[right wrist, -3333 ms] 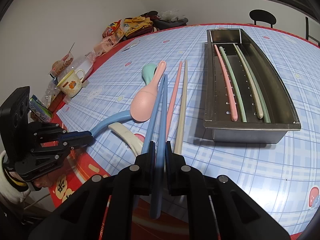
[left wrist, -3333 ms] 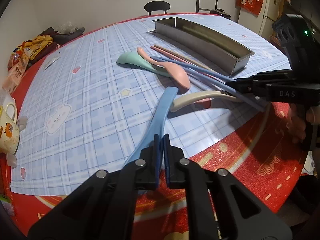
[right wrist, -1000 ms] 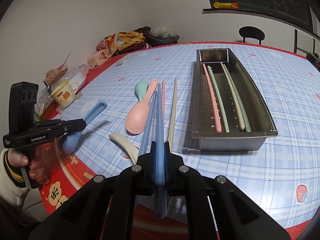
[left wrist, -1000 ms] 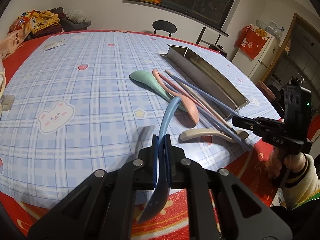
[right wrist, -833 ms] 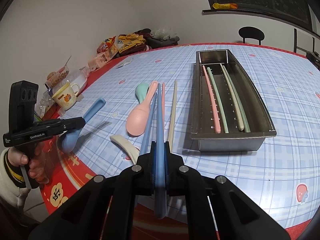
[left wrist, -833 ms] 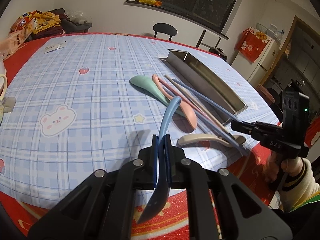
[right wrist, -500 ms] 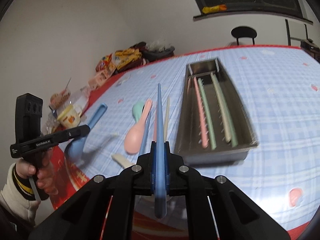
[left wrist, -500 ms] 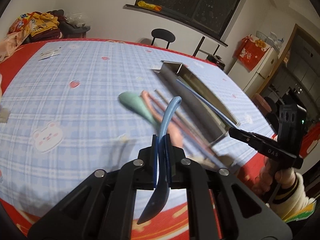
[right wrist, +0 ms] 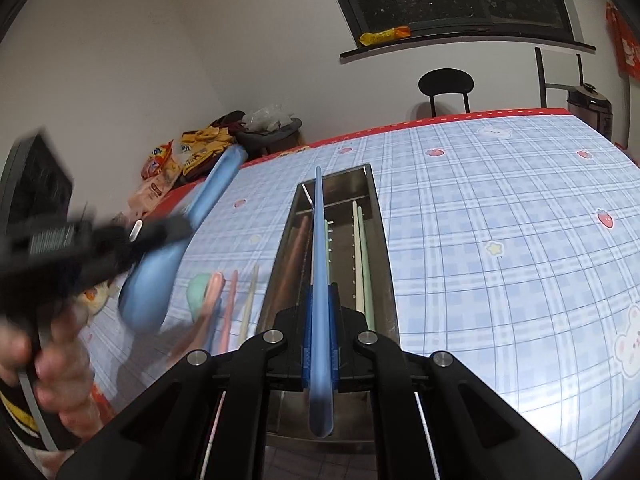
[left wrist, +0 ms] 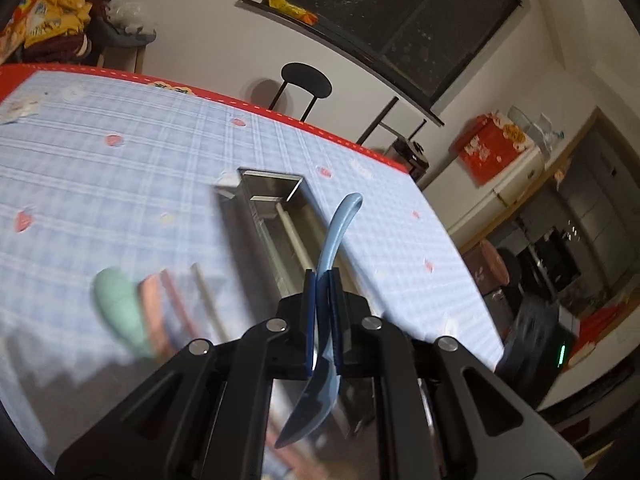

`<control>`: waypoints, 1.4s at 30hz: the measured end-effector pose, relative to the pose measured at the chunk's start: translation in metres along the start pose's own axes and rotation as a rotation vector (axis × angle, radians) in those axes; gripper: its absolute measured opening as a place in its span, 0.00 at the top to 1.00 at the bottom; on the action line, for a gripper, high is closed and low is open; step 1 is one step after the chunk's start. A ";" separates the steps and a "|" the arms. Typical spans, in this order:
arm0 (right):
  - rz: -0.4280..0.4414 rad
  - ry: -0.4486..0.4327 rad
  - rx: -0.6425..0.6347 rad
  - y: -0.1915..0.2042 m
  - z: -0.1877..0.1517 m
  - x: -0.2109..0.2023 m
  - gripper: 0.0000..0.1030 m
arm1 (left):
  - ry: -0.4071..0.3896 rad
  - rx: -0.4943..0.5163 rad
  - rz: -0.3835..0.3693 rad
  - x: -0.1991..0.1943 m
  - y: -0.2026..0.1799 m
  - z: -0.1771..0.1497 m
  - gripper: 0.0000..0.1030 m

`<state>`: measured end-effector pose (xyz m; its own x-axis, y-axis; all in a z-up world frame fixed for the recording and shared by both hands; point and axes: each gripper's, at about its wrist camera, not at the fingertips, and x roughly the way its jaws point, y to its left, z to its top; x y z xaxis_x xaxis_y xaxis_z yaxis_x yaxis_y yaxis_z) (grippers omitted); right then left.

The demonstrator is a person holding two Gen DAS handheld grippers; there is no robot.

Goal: Organize utensils
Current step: 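Carry the blue spoon and blue chopsticks to the steel tray with both tools, then open both tools to drop the blue spoon and chopsticks into the tray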

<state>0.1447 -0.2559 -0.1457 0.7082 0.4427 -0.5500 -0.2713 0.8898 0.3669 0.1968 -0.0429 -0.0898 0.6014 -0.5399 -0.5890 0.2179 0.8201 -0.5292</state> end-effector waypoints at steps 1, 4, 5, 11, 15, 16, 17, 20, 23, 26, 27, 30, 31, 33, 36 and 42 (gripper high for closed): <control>-0.002 0.006 0.002 -0.003 -0.001 0.002 0.93 | -0.002 -0.020 -0.004 0.008 -0.001 0.005 0.90; -0.001 0.000 0.020 -0.012 0.000 0.003 0.93 | 0.008 -0.115 -0.032 0.035 0.004 0.018 0.90; -0.001 0.000 0.024 -0.013 0.001 0.004 0.93 | 0.011 -0.149 -0.039 0.044 0.007 0.020 0.90; 0.010 0.040 0.030 -0.016 -0.001 0.015 0.93 | 0.015 -0.283 -0.021 0.084 0.026 0.023 0.90; -0.007 0.038 0.039 -0.019 -0.001 0.015 0.93 | 0.017 -0.349 -0.018 0.099 0.036 0.022 0.90; -0.009 0.038 0.045 -0.020 0.000 0.016 0.93 | 0.015 -0.361 -0.017 0.101 0.038 0.022 0.90; -0.012 0.038 0.047 -0.021 0.000 0.016 0.93 | 0.013 -0.367 -0.013 0.103 0.039 0.021 0.90; -0.019 0.039 0.052 -0.022 -0.001 0.016 0.93 | -0.004 -0.392 -0.007 0.105 0.046 0.018 0.90; -0.022 0.041 0.052 -0.022 -0.002 0.017 0.93 | -0.004 -0.390 0.000 0.108 0.046 0.016 0.89; -0.025 0.046 0.051 -0.022 -0.002 0.019 0.93 | -0.005 -0.380 0.010 0.110 0.046 0.016 0.89; -0.026 0.046 0.051 -0.022 -0.002 0.020 0.93 | -0.007 -0.375 0.019 0.110 0.045 0.016 0.90; -0.023 0.044 0.052 -0.022 0.000 0.024 0.91 | -0.026 -0.347 0.036 0.106 0.041 0.021 0.80; -0.024 0.042 0.050 -0.021 0.001 0.023 0.91 | -0.033 -0.333 0.038 0.104 0.040 0.023 0.78; -0.019 0.038 0.048 -0.021 0.000 0.022 0.86 | -0.046 -0.296 0.046 0.098 0.035 0.027 0.76; 0.000 0.016 0.032 -0.017 0.000 0.017 0.67 | -0.072 -0.233 0.078 0.084 0.029 0.032 0.68; -0.016 -0.053 -0.017 -0.008 0.002 0.005 0.26 | -0.127 -0.147 0.162 0.049 0.029 0.035 0.52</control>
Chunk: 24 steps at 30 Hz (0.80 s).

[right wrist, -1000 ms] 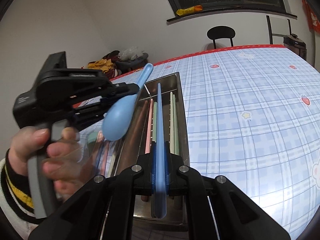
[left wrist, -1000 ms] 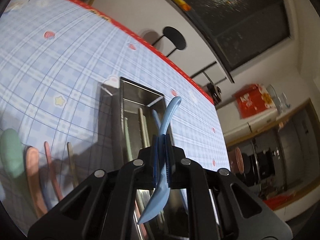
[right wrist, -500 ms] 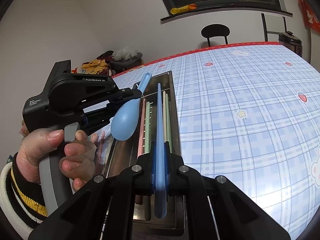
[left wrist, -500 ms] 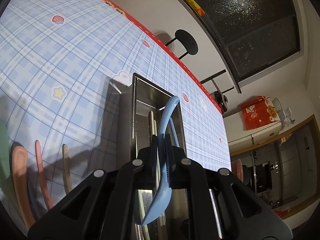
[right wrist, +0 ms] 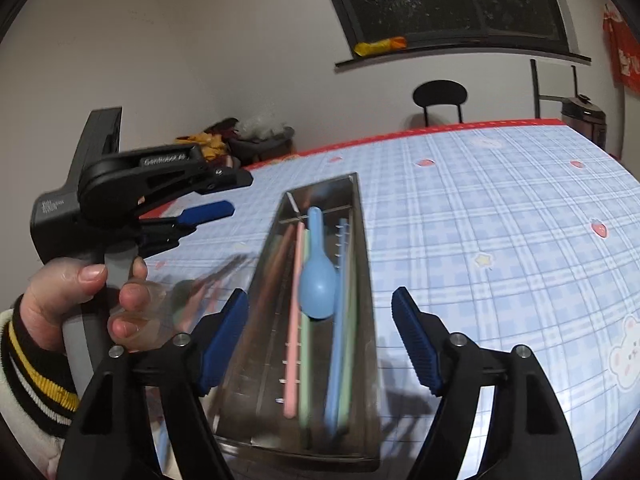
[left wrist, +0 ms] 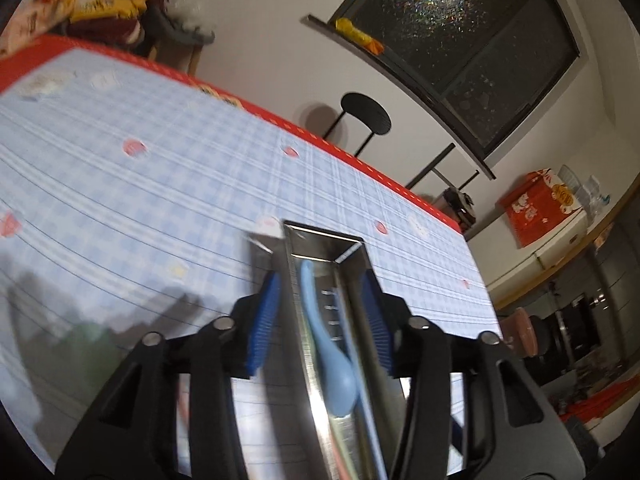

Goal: Organize utensils
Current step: 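Open both tools to drop the blue spoon and chopsticks into the tray, then move both tools back to the remaining utensil pile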

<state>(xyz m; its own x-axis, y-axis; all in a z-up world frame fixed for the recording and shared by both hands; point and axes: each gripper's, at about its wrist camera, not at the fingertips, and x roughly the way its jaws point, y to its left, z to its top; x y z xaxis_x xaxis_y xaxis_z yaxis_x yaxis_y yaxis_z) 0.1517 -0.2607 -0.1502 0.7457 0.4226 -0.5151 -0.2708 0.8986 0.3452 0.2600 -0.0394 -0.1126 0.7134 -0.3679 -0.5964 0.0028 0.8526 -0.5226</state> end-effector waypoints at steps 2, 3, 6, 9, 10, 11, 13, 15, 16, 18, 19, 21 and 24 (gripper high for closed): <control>-0.008 -0.009 -0.003 0.000 0.000 -0.002 0.19 | -0.020 0.025 0.026 -0.013 0.005 0.001 0.47; -0.022 -0.013 -0.008 0.001 -0.001 -0.002 0.16 | -0.027 0.035 0.036 -0.018 0.007 0.001 0.44; -0.051 -0.024 -0.015 0.001 -0.001 -0.002 0.07 | -0.060 0.085 0.085 -0.041 0.015 -0.001 0.29; -0.094 -0.040 -0.042 0.006 -0.003 -0.005 0.06 | -0.086 0.142 0.124 -0.062 0.021 -0.007 0.18; -0.106 -0.043 -0.054 0.009 -0.004 -0.005 0.06 | -0.090 0.170 0.141 -0.071 0.024 -0.010 0.14; -0.116 -0.044 -0.065 0.011 -0.004 -0.005 0.06 | -0.091 0.186 0.153 -0.076 0.026 -0.013 0.11; -0.148 -0.044 -0.085 0.017 -0.004 -0.006 0.06 | -0.092 0.223 0.172 -0.088 0.031 -0.019 0.06; -0.167 -0.042 -0.093 0.021 -0.003 -0.010 0.06 | -0.087 0.260 0.209 -0.101 0.038 -0.027 0.06; -0.173 -0.042 -0.090 0.023 -0.004 -0.013 0.06 | -0.082 0.275 0.219 -0.106 0.041 -0.031 0.06; -0.175 -0.042 -0.078 0.027 -0.006 -0.016 0.06 | -0.071 0.316 0.230 -0.117 0.047 -0.039 0.06; -0.170 -0.038 -0.070 0.029 -0.008 -0.018 0.06 | -0.071 0.336 0.231 -0.122 0.050 -0.043 0.06; -0.164 -0.031 -0.064 0.033 -0.011 -0.021 0.06 | -0.080 0.390 0.219 -0.135 0.056 -0.056 0.06; -0.173 -0.028 -0.066 0.041 -0.019 -0.028 0.06 | -0.094 0.448 0.211 -0.149 0.064 -0.075 0.06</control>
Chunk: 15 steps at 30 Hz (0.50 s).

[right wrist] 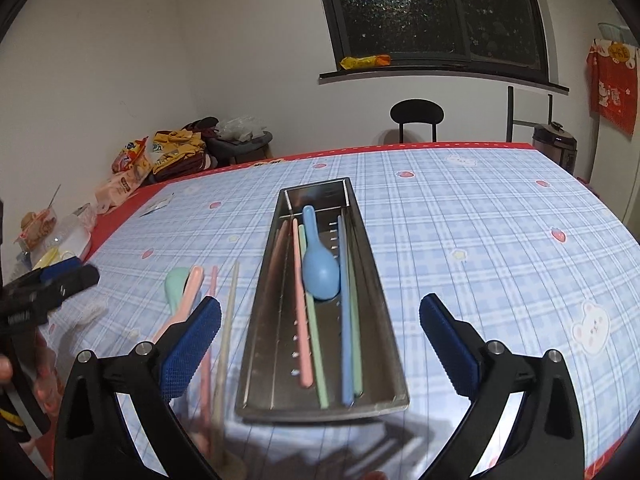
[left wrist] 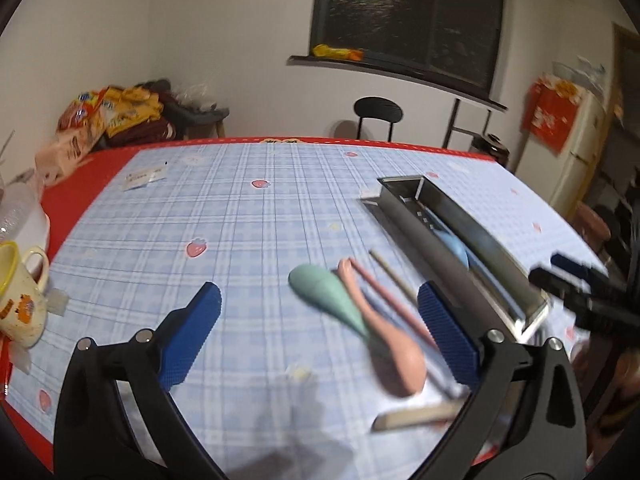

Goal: Organize utensils
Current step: 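Move both tools back to the remaining utensil pile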

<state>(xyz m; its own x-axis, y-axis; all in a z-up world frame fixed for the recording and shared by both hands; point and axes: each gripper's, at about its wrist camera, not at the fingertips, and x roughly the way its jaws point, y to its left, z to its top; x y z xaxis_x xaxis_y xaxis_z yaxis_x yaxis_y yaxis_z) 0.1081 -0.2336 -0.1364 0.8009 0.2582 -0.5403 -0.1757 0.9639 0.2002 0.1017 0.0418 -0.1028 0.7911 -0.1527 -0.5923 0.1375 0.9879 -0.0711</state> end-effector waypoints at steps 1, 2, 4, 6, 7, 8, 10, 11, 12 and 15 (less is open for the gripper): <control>-0.006 0.005 -0.002 0.002 -0.002 -0.002 0.06 | -0.003 0.012 -0.003 -0.005 0.001 -0.007 0.06; -0.013 0.011 -0.003 0.003 -0.004 -0.004 0.06 | -0.004 0.015 -0.008 -0.008 0.002 -0.013 0.06; -0.021 0.019 -0.002 0.007 -0.007 -0.009 0.06 | -0.003 0.012 -0.028 -0.011 0.002 -0.019 0.06; -0.021 0.028 -0.002 0.012 -0.010 -0.014 0.06 | -0.008 0.011 -0.042 -0.016 0.004 -0.025 0.06; -0.019 0.029 -0.002 0.014 -0.012 -0.017 0.06 | -0.015 0.015 -0.045 -0.020 0.005 -0.030 0.06; -0.018 0.027 -0.004 0.016 -0.013 -0.020 0.06 | -0.022 0.020 -0.048 -0.021 0.006 -0.033 0.06; -0.011 0.019 -0.011 0.022 -0.017 -0.028 0.06 | -0.036 0.032 -0.049 -0.024 0.008 -0.042 0.06; -0.013 0.020 -0.014 0.024 -0.019 -0.031 0.06 | -0.040 0.032 -0.045 -0.024 0.009 -0.044 0.06; -0.013 0.028 -0.017 0.027 -0.022 -0.034 0.06 | -0.042 0.029 -0.046 -0.025 0.010 -0.048 0.06; 0.001 0.070 -0.020 0.032 -0.028 -0.037 0.06 | -0.054 0.021 -0.070 -0.028 0.012 -0.056 0.06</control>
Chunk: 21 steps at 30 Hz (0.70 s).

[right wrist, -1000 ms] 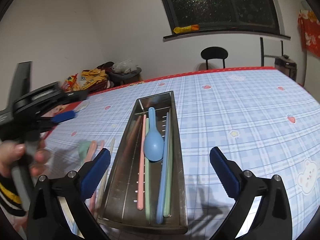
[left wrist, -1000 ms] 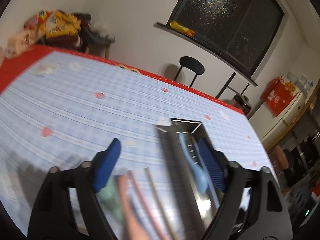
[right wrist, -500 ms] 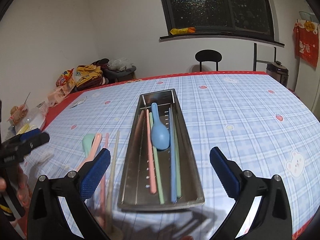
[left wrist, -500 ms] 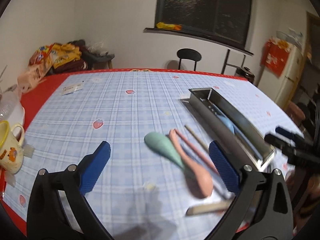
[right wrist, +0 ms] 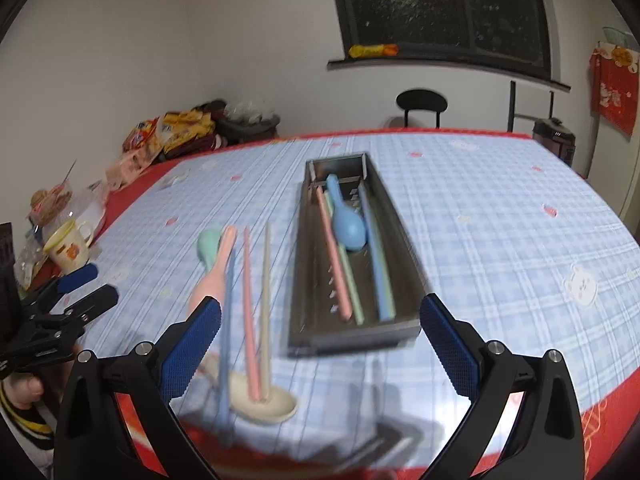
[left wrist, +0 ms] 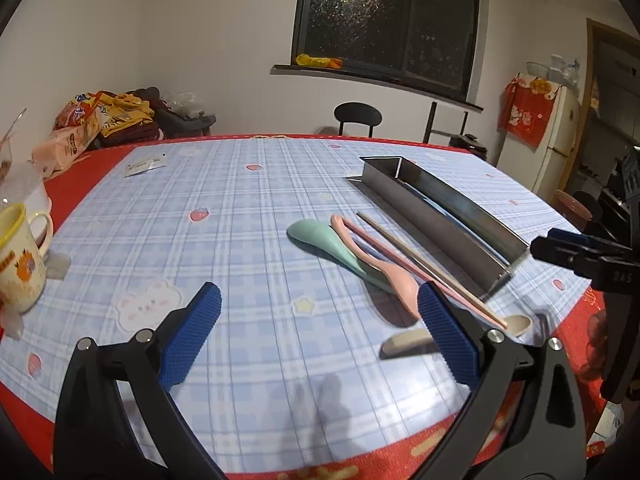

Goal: Organize utensils
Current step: 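Move both tools back to the remaining utensil pile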

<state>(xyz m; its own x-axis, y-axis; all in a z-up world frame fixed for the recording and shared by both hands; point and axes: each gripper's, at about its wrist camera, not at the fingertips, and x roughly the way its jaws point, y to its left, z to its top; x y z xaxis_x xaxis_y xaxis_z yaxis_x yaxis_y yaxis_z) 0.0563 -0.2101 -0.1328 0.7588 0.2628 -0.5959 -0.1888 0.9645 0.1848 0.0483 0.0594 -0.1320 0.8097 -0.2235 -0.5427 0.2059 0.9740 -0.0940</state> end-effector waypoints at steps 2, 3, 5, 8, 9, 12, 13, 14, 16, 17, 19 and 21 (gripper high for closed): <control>0.003 0.004 0.017 0.001 -0.003 -0.003 0.06 | -0.037 0.007 -0.021 -0.007 -0.001 -0.001 0.06; 0.017 0.011 0.032 0.000 -0.004 -0.004 0.06 | -0.046 0.010 -0.041 -0.009 -0.001 -0.001 0.06; 0.043 0.018 0.052 0.000 -0.005 -0.006 0.06 | -0.026 0.000 -0.055 -0.005 0.001 -0.001 0.06; 0.068 0.032 0.029 0.008 -0.006 -0.008 0.28 | 0.001 -0.036 -0.071 0.001 0.007 0.000 0.07; 0.076 0.041 0.017 0.013 -0.006 -0.008 0.35 | 0.002 -0.048 -0.074 0.001 0.010 0.000 0.07; 0.121 0.068 -0.013 0.024 -0.008 -0.004 0.58 | 0.007 -0.056 -0.077 0.002 0.011 -0.001 0.07; 0.140 0.080 -0.019 0.028 -0.010 -0.001 0.67 | 0.008 -0.050 -0.078 0.003 0.010 -0.001 0.08; 0.157 0.089 -0.027 0.031 -0.011 0.003 0.71 | 0.008 -0.042 -0.077 0.003 0.009 -0.001 0.08; 0.181 0.110 -0.042 0.038 -0.014 0.009 0.83 | 0.007 -0.021 -0.074 0.003 0.004 -0.001 0.10; 0.192 0.118 -0.050 0.041 -0.015 0.012 0.84 | 0.008 -0.014 -0.074 0.002 0.003 -0.001 0.10; 0.218 0.144 -0.072 0.047 -0.016 0.019 0.85 | 0.013 -0.006 -0.073 0.003 0.001 -0.002 0.12; 0.234 0.173 -0.090 0.054 -0.015 0.028 0.85 | 0.022 -0.011 -0.073 0.005 0.002 -0.002 0.13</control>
<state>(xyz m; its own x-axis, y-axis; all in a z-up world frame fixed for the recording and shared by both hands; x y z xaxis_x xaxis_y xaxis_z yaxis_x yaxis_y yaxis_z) 0.0583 -0.1506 -0.1508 0.5723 0.4718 -0.6707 -0.4069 0.8735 0.2673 0.0518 0.0600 -0.1362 0.7806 -0.2934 -0.5519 0.2581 0.9555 -0.1429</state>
